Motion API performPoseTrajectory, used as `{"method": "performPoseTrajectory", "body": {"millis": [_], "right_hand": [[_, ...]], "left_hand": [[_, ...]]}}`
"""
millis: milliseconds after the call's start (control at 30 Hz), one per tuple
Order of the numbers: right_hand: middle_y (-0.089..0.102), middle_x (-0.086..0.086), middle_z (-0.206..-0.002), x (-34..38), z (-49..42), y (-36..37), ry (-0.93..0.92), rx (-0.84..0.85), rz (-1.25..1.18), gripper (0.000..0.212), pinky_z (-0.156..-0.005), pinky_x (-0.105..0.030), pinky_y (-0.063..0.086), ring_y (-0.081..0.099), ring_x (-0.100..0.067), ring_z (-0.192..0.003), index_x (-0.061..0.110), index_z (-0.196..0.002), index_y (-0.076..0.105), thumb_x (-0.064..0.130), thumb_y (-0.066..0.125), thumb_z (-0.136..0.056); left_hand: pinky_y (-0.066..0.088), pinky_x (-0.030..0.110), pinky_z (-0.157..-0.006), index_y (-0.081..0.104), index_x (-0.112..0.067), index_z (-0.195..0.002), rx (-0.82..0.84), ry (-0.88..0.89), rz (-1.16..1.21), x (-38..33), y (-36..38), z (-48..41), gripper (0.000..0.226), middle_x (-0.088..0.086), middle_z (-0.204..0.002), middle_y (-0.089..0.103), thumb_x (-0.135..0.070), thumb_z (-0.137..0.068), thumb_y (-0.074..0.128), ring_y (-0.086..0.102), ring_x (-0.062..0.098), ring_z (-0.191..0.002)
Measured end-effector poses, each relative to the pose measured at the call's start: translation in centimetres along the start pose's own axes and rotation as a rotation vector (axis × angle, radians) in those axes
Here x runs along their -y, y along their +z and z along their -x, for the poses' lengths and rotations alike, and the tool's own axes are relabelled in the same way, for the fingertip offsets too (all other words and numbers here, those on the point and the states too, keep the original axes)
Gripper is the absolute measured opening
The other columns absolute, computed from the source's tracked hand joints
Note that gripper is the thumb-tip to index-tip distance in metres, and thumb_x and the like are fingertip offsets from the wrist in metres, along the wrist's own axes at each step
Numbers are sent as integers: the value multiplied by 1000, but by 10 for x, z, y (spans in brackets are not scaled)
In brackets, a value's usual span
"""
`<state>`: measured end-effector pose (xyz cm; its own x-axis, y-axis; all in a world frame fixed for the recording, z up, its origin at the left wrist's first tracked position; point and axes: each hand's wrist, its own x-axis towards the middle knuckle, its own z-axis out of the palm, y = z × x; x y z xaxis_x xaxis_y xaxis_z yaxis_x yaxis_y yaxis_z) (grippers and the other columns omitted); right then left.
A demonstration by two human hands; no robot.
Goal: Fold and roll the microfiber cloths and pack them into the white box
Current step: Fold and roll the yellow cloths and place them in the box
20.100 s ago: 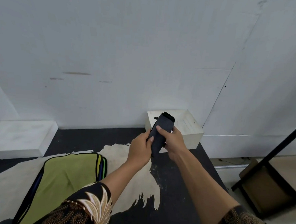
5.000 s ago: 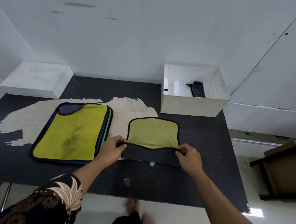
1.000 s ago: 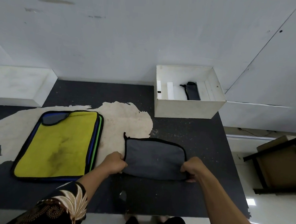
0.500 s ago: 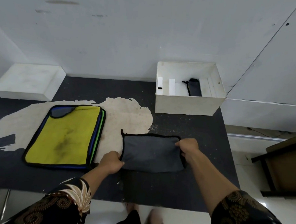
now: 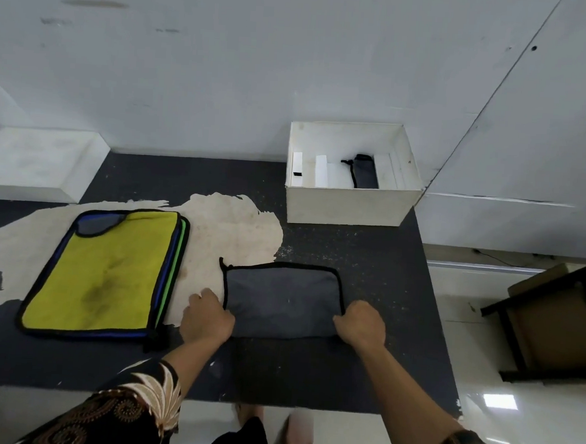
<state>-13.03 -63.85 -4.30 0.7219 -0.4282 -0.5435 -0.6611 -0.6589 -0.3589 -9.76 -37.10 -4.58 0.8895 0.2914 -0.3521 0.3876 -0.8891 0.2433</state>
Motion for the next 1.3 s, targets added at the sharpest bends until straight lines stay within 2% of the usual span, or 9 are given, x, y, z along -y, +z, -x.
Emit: {"method": "performPoseTrajectory", "body": {"millis": [100, 200, 300, 467, 600, 767, 833, 1067, 1300], "right_hand": [[57, 0, -70, -7, 5, -4, -2, -38, -110, 18, -47, -25, 34, 53, -13, -61, 14, -69, 53, 24, 62, -80], [60, -2, -75, -12, 7, -10, 11, -5, -154, 12, -50, -24, 39, 58, -17, -66, 11, -79, 55, 21, 61, -78], [62, -5, -87, -15, 5, -13, 50, 48, -196, 23, -63, -28, 49, 62, -23, -77, 10, -94, 57, 21, 63, -74], [60, -2, -79, -15, 1, -17, 91, 116, -343, 30, -69, -38, 61, 61, -19, -72, 10, -83, 57, 33, 75, -81], [65, -3, -92, -10, 3, -16, 31, 54, -270, 9, -67, -31, 53, 62, -18, -80, 14, -87, 62, 16, 68, -81], [67, 5, -115, 5, 19, -11, -189, 22, -370, 35, -82, -26, 50, 63, -14, -105, 22, -119, 64, 9, 63, -87], [70, 5, -115, 9, 25, -8, -284, 30, -369, 40, -88, -31, 53, 64, -16, -107, 22, -122, 65, 7, 59, -86], [70, 8, -115, 8, 35, -1, -399, 109, -312, 41, -91, -34, 54, 64, -13, -107, 28, -125, 62, 13, 64, -87], [59, 4, -106, 10, 44, 9, -418, -53, -139, 32, -79, -30, 49, 59, -16, -96, 25, -110, 59, 37, 71, -83]], "left_hand": [[51, 40, -87, 53, -16, -125, -169, 270, 5, -18, 6, 8, 38, 10, -125, 46, -22, -88, 64, 51, 29, -109], [43, 37, -99, 47, -27, -138, -29, 501, -130, -33, 17, 12, 50, 6, -137, 37, -29, -90, 62, 45, 25, -120], [35, 41, -107, 34, -33, -147, 120, 512, -277, -37, 24, 13, 63, 6, -148, 26, -35, -90, 61, 35, 27, -131], [35, 41, -106, 35, -27, -146, 137, 517, -343, -49, 18, 15, 63, 9, -146, 28, -37, -90, 61, 36, 29, -130], [45, 36, -98, 51, -17, -135, 162, 431, 7, -87, 9, 16, 49, 7, -134, 50, -39, -92, 60, 52, 25, -121], [56, 36, -77, 68, -14, -94, 472, 179, 440, -144, 0, 27, 61, 5, -96, 72, -72, -78, 60, 69, 21, -86], [55, 32, -69, 69, -11, -95, 596, 101, 487, -156, 1, 30, 59, 7, -96, 72, -67, -74, 69, 69, 22, -85], [58, 43, -84, 67, -7, -94, 677, -183, 716, -157, 21, 23, 17, 14, -94, 72, -19, -85, 73, 70, 29, -89], [59, 39, -77, 70, -5, -99, 507, -82, 683, -136, 25, 8, 15, 15, -99, 70, -14, -87, 71, 66, 30, -95]]}}
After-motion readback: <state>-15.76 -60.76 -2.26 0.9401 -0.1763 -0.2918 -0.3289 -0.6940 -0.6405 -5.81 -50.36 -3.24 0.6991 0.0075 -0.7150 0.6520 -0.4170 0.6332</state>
